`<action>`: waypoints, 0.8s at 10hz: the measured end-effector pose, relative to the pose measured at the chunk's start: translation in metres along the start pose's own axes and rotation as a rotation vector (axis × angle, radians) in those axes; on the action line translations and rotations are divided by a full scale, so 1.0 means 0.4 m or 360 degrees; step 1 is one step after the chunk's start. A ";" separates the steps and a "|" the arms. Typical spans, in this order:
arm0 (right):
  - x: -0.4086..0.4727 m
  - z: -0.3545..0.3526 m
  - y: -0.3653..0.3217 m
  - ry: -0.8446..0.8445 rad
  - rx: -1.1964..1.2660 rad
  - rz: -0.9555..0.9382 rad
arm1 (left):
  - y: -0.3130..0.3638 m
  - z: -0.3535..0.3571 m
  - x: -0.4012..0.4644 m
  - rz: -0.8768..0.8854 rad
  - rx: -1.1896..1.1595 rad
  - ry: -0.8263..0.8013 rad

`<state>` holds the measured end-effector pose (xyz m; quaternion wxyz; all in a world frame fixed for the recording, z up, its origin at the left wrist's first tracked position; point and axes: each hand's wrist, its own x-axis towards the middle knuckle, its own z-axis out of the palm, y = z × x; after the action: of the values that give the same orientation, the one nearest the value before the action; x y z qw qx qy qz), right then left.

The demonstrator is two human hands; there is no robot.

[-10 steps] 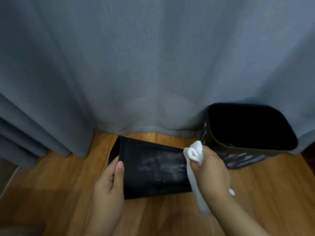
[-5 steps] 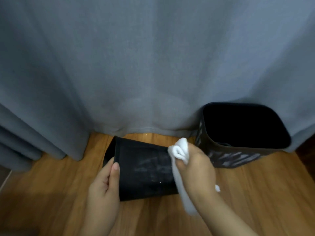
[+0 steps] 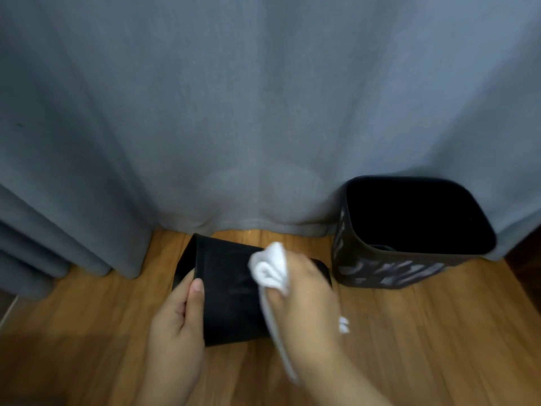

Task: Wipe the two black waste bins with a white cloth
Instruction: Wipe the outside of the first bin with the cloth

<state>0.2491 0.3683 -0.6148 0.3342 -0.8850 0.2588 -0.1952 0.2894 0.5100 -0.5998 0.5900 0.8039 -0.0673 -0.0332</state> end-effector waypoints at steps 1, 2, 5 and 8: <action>-0.024 0.043 -0.110 -0.0066 0.0061 -0.0225 | -0.022 0.000 0.005 -0.0050 -0.0022 0.0044; -0.023 0.007 -0.065 -0.0140 -0.0018 -0.0274 | -0.017 -0.006 -0.001 -0.0062 -0.0008 0.0090; -0.013 -0.045 0.099 -0.0121 -0.0076 0.0201 | 0.012 0.008 -0.003 -0.0068 -0.0069 0.0033; -0.020 -0.010 -0.046 -0.0157 -0.0060 -0.0117 | 0.007 -0.002 -0.004 -0.0081 -0.0078 0.0102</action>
<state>0.2467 0.3827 -0.6007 0.3224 -0.9086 0.2130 -0.1587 0.2876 0.5101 -0.5969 0.6104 0.7913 -0.0270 -0.0240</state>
